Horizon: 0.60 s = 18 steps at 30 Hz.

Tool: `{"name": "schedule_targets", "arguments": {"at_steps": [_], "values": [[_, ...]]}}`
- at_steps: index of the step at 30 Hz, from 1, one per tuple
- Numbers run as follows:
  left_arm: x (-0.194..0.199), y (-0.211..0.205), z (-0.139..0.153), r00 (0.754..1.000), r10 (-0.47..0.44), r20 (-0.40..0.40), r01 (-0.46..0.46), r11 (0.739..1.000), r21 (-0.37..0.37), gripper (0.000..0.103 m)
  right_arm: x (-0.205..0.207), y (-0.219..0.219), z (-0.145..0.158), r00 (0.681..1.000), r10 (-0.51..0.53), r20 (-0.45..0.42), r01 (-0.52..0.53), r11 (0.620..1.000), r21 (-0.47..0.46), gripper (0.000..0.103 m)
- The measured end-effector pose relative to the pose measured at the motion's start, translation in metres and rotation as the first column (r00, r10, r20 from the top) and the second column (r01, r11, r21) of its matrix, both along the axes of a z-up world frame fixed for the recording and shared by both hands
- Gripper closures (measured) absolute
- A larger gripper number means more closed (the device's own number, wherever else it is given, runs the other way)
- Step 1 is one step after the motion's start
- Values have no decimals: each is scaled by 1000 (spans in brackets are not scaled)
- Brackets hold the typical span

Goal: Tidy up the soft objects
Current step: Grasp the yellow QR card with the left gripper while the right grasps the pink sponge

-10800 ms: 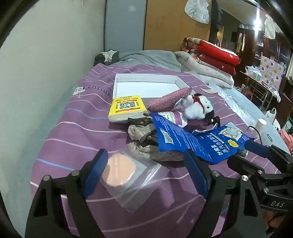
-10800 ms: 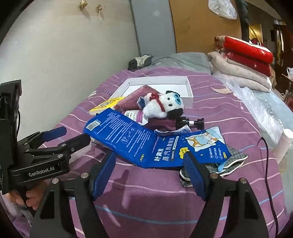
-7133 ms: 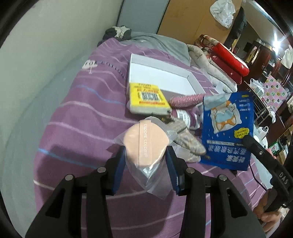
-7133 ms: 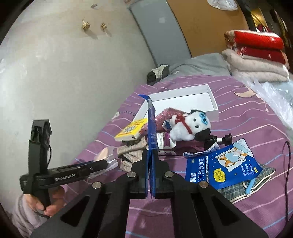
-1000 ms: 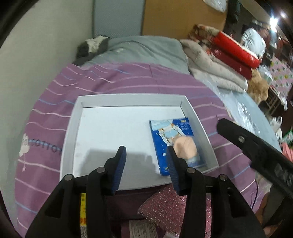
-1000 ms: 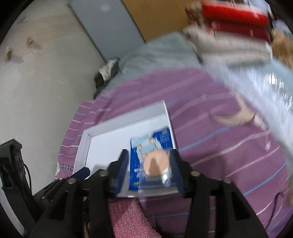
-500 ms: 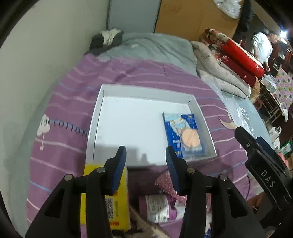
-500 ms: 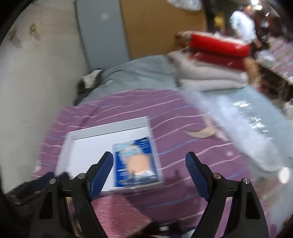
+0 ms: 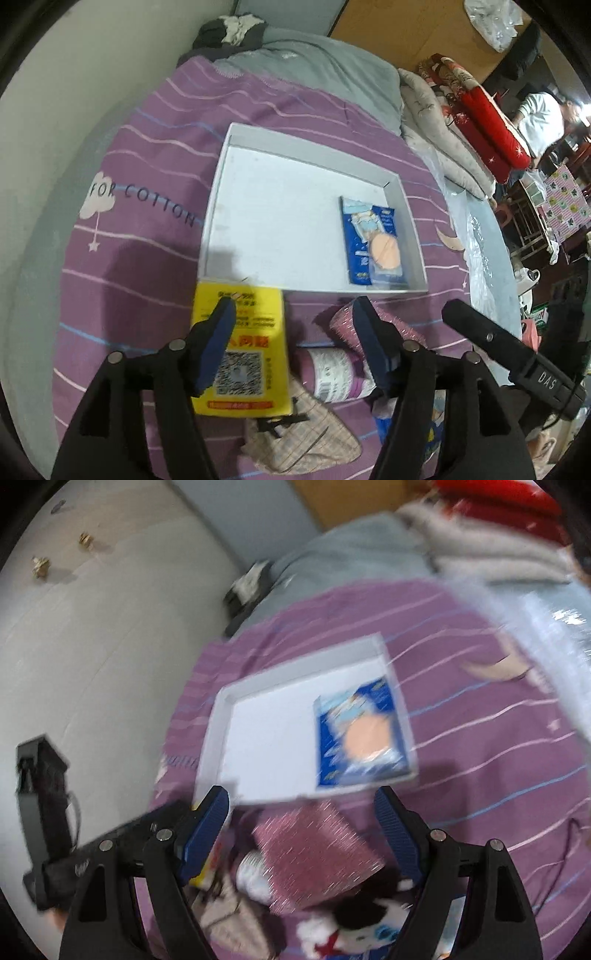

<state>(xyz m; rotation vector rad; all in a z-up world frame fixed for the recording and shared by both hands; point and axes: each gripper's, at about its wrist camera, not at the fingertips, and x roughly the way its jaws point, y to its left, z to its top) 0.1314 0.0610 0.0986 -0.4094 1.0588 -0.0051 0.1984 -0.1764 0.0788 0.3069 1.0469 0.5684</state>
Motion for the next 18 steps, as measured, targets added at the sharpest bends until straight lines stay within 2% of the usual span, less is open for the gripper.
{"name": "schedule_targets", "arguments": {"at_steps": [2, 5, 7, 8, 10, 11, 12, 14, 15, 17, 18], "values": [[-1, 6, -3, 1000, 8, -16, -8, 999, 32, 36, 0, 4, -5, 999, 36, -16, -36, 999, -8, 21], [-3, 14, -6, 999, 38, -31, -36, 996, 76, 36, 0, 8, -9, 999, 52, -10, -52, 996, -75, 21], [-8, 19, -6, 999, 44, -23, -41, 995, 85, 36, -1, 10, -7, 997, 67, 39, -64, 995, -72, 21], [-10, 20, -5, 999, 41, -10, -40, 995, 97, 36, -4, 10, -5, 991, 85, 101, -81, 996, -44, 21], [-18, 21, -4, 999, 22, 26, -25, 991, 133, 36, -14, 8, -4, 962, 175, 208, -177, 984, -8, 21], [-23, 21, -6, 999, 3, 49, -10, 987, 158, 36, -21, 10, -4, 937, 245, 249, -244, 969, -36, 21], [-29, 21, -8, 998, -10, 65, -1, 984, 177, 36, -27, 11, -6, 916, 293, 275, -273, 956, -108, 21], [-36, 22, -15, 997, -21, 74, 6, 981, 194, 36, -33, 11, -14, 899, 331, 287, -252, 927, -278, 21], [-37, 22, -18, 997, -29, 76, 14, 981, 195, 36, -34, 9, -19, 893, 349, 285, -254, 912, -322, 21], [-39, 18, -22, 995, -59, 78, 44, 981, 189, 36, -30, -1, -25, 894, 365, 260, -271, 902, -335, 22], [-37, 15, -24, 994, -77, 76, 62, 981, 185, 36, -25, -7, -28, 901, 367, 230, -297, 910, -288, 22]]}}
